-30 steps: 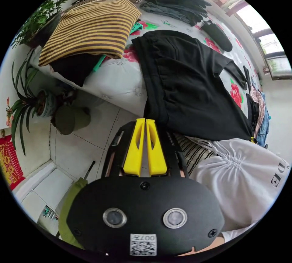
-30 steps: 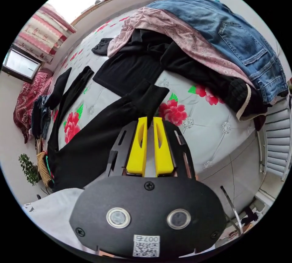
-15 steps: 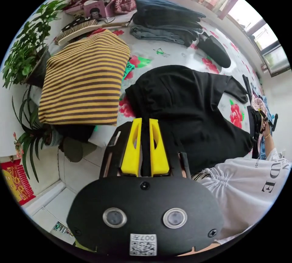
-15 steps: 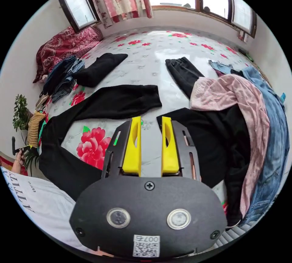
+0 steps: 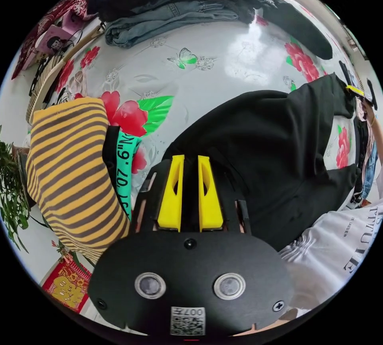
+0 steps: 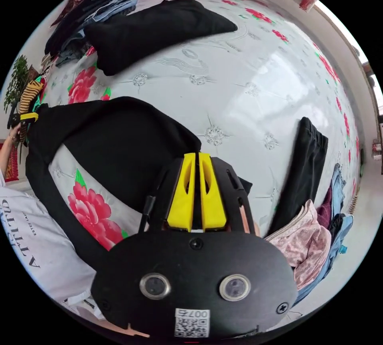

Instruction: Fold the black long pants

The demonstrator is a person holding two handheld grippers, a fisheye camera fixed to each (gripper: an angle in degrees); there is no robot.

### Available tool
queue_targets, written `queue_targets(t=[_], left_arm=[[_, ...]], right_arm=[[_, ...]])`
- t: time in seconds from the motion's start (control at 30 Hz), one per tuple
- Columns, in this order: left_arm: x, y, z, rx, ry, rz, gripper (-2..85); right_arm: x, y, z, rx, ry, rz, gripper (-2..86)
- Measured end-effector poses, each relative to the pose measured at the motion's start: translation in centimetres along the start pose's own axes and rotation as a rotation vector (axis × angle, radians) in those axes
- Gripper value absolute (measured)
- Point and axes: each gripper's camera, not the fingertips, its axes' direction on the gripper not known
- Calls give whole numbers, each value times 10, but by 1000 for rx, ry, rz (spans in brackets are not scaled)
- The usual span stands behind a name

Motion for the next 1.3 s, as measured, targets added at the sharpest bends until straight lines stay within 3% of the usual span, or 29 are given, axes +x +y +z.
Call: queue_targets(t=[0.13,0.23,0.47,0.57,0.7,0.93,1.07,1.1,1.23,1.3], left_arm=[[-2,16,-2,29,-6,-55,22],[6,24,-3,51,-9,-51,5],[12,30,-15,52,-32,0,-6],[3,41,-49,124,-79,13,-4],[-16,46,-73,185,2,21,48],[-1,-5,-13,-29,-29,98,100],[5,-27,-14,-94,-34,215,71],[2,-30,-14,-109,-22,216,56],[1,-34,-15,-116,-2,247,2],[1,-28,-21,-87,-31,245,-5]], right_arm=[[-24,51,-126,368,109,-51,-1],[-45,100,-153,420,155,-55,-1],[-32,151,-31,-20,188,205,-1],[-24,159,-41,55,203,252,2],[-6,126,-49,141,108,212,19],[19,12,19,0,43,115,48],[19,-17,58,-132,-12,40,39],[17,-16,53,-62,-11,10,32],[9,-15,49,-137,-1,-4,10],[6,-5,21,-54,30,0,5]])
